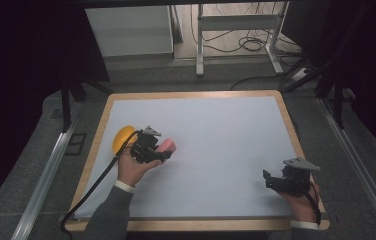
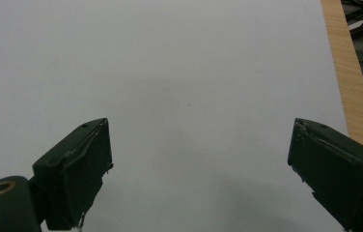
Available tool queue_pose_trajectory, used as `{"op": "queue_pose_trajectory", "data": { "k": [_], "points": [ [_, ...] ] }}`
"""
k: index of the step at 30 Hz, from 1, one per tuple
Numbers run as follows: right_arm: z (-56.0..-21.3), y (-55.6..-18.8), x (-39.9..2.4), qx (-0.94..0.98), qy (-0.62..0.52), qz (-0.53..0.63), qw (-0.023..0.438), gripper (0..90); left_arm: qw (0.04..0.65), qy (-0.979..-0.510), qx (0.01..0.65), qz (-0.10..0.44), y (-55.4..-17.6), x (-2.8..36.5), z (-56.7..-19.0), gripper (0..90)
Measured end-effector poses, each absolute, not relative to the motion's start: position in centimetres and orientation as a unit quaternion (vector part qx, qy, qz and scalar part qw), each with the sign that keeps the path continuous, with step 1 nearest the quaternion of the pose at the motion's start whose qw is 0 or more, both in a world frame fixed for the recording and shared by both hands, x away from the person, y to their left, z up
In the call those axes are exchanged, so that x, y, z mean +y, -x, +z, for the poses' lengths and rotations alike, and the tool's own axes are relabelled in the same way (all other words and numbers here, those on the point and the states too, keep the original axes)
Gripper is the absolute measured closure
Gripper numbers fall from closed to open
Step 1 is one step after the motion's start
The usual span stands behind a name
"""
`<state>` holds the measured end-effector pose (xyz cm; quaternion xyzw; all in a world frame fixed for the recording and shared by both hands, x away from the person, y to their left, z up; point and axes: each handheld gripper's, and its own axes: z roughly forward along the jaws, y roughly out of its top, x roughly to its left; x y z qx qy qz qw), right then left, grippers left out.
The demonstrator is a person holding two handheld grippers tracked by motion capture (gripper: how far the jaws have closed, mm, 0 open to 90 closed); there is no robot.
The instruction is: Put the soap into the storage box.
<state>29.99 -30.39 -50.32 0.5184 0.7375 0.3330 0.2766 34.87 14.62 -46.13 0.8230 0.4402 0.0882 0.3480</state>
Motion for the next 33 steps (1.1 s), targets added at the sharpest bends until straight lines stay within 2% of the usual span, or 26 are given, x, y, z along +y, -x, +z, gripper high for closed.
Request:
{"op": "queue_pose_trajectory", "data": {
  "k": [33],
  "points": [
    [-50.2, -29.9, -30.4, 0.734, -0.522, 0.332, 0.279, 8.0, 0.348, -0.805, 0.466, 0.117, -35.0, 18.0, -45.4, 60.2]
  ]
}}
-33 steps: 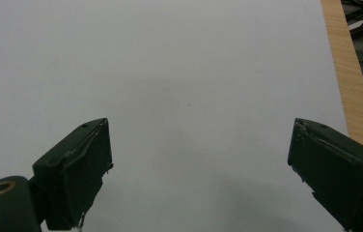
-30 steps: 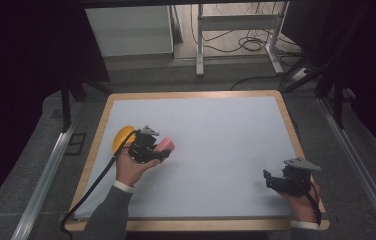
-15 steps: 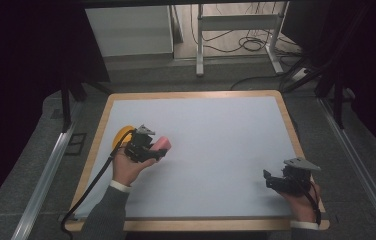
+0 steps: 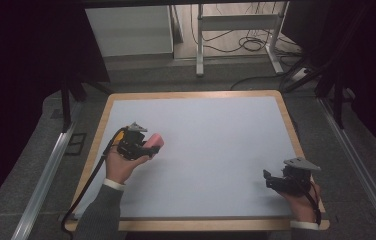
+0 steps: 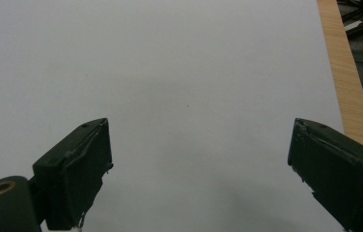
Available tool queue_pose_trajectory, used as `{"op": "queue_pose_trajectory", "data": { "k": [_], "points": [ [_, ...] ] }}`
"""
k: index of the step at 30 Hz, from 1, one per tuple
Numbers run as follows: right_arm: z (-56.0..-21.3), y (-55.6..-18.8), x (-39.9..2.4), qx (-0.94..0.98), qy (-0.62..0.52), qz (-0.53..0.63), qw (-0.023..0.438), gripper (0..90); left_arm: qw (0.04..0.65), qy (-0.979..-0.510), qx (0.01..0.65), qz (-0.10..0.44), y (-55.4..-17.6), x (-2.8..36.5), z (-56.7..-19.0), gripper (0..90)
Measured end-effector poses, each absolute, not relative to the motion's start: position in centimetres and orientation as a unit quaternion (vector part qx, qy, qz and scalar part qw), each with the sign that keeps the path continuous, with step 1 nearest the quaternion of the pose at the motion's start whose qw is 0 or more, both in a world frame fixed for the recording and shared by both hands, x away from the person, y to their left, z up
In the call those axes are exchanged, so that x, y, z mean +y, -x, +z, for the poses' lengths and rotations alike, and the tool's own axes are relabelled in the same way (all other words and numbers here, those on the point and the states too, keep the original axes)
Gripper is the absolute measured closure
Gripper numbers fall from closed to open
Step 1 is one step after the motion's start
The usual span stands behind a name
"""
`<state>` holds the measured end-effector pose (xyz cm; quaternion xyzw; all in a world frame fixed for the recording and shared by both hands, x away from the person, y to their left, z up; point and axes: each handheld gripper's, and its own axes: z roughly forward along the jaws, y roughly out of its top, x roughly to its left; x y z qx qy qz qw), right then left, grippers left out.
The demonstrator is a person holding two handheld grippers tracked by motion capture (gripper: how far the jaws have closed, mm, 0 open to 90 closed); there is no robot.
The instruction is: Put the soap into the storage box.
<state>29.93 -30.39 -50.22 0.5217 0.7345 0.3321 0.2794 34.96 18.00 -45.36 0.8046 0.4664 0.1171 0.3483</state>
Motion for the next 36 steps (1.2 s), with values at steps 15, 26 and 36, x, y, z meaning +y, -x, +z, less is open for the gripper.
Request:
{"op": "queue_pose_trajectory", "data": {
  "k": [15, 26, 36],
  "points": [
    [-50.3, -30.0, -30.3, 0.737, -0.52, 0.331, 0.278, 8.0, 0.348, -0.798, 0.477, 0.122, -35.1, 19.4, -45.0, 60.2],
    [-50.5, -30.1, -30.3, 0.738, -0.52, 0.33, 0.276, 8.0, 0.348, -0.792, 0.486, 0.126, -35.1, 20.5, -44.8, 60.2],
    [-50.3, -29.9, -30.3, 0.736, -0.52, 0.331, 0.279, 8.0, 0.348, -0.781, 0.5, 0.135, -35.2, 21.9, -44.6, 60.2]
  ]
}}
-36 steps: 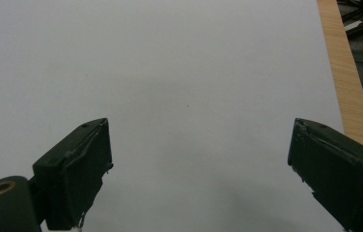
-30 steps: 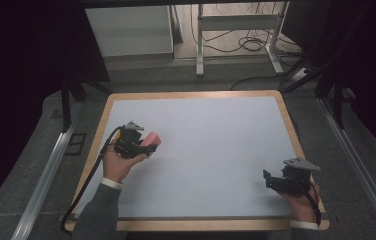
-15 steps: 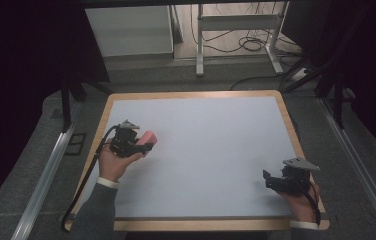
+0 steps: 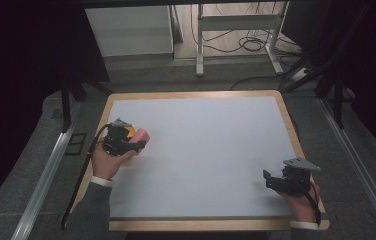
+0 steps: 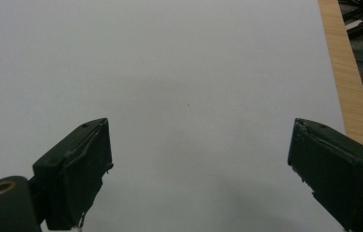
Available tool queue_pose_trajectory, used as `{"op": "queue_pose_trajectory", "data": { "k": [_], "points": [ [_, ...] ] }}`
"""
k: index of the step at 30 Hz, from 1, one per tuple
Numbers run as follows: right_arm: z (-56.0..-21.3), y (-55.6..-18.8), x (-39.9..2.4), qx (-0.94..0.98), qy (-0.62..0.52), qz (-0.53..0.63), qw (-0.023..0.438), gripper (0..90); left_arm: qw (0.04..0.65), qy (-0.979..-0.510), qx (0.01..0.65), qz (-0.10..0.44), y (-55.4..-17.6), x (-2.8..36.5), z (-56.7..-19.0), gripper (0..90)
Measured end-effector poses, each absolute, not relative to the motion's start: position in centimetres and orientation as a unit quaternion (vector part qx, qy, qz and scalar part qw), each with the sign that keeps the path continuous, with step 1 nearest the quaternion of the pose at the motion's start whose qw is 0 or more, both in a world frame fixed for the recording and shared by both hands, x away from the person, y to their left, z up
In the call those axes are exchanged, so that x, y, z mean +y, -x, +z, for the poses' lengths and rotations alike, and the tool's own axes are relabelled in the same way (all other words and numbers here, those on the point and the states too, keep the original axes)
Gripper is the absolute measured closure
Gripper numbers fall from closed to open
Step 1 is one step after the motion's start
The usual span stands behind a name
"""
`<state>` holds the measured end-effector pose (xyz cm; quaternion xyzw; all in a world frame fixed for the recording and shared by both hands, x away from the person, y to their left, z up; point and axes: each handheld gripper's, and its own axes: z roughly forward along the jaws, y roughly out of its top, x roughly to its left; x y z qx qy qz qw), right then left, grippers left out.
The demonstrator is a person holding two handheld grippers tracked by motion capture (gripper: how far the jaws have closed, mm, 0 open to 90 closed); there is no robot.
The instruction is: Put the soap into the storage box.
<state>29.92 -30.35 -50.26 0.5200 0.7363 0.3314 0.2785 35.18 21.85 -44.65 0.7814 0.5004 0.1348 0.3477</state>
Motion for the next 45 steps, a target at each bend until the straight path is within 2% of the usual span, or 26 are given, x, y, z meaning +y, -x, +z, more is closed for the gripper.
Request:
{"op": "queue_pose_trajectory", "data": {
  "k": [27, 45],
  "points": [
    [-50.4, -30.0, -30.3, 0.738, -0.52, 0.328, 0.279, 8.0, 0.32, -0.763, 0.539, 0.156, -36.8, 25.3, -45.0, 60.3],
    [-50.5, -30.0, -30.1, 0.74, -0.52, 0.325, 0.277, 8.0, 0.3, -0.747, 0.575, 0.143, -38.7, 26.9, -47.2, 60.3]
  ]
}}
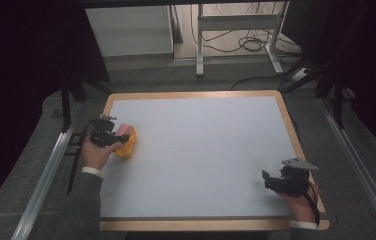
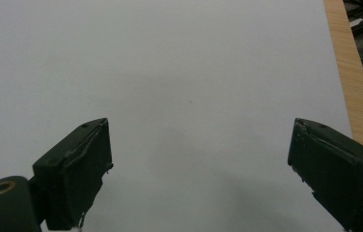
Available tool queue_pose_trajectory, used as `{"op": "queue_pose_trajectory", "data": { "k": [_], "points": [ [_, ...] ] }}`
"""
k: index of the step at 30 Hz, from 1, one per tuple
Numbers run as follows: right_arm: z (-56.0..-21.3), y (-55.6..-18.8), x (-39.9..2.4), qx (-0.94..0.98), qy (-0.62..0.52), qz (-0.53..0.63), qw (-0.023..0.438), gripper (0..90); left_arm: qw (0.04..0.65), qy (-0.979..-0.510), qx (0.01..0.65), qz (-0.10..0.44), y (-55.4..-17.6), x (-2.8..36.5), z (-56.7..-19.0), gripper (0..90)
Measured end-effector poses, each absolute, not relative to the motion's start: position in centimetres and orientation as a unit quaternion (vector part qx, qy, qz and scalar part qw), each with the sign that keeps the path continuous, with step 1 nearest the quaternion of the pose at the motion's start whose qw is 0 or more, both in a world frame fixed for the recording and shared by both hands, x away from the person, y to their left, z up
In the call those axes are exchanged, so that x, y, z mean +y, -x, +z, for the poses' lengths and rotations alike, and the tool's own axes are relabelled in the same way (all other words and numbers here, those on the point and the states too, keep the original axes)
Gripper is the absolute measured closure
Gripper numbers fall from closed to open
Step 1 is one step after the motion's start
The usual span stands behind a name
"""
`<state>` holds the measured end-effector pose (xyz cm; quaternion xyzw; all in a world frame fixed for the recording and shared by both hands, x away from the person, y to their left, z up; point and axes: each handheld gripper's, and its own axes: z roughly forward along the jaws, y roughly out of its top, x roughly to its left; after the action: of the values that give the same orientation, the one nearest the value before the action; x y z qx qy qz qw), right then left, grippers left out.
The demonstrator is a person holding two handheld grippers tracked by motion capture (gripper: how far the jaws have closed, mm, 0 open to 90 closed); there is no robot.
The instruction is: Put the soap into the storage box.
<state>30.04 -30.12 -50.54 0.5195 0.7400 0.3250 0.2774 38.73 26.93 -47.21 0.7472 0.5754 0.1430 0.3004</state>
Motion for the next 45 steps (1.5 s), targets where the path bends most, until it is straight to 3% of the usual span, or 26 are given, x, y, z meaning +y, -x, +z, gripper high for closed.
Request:
{"op": "queue_pose_trajectory", "data": {
  "k": [12, 20, 31, 45],
  "points": [
    [-50.6, -30.0, -29.9, 0.742, -0.517, 0.323, 0.277, 8.0, 0.277, -0.755, 0.577, 0.143, -38.8, 26.7, -48.8, 59.5],
    [-50.5, -30.0, -29.6, 0.744, -0.514, 0.324, 0.279, 8.0, 0.335, -0.745, 0.55, 0.173, -36.9, 26.4, -47.1, 30.9],
    [-50.3, -29.9, -29.2, 0.747, -0.509, 0.324, 0.281, 8.0, 0.383, -0.748, 0.511, 0.181, -33.0, 26.3, -45.8, 26.7],
    [-50.3, -29.9, -28.8, 0.748, -0.505, 0.323, 0.284, 8.0, 0.405, -0.76, 0.483, 0.158, -28.9, 26.5, -49.2, 28.1]
  ]
}}
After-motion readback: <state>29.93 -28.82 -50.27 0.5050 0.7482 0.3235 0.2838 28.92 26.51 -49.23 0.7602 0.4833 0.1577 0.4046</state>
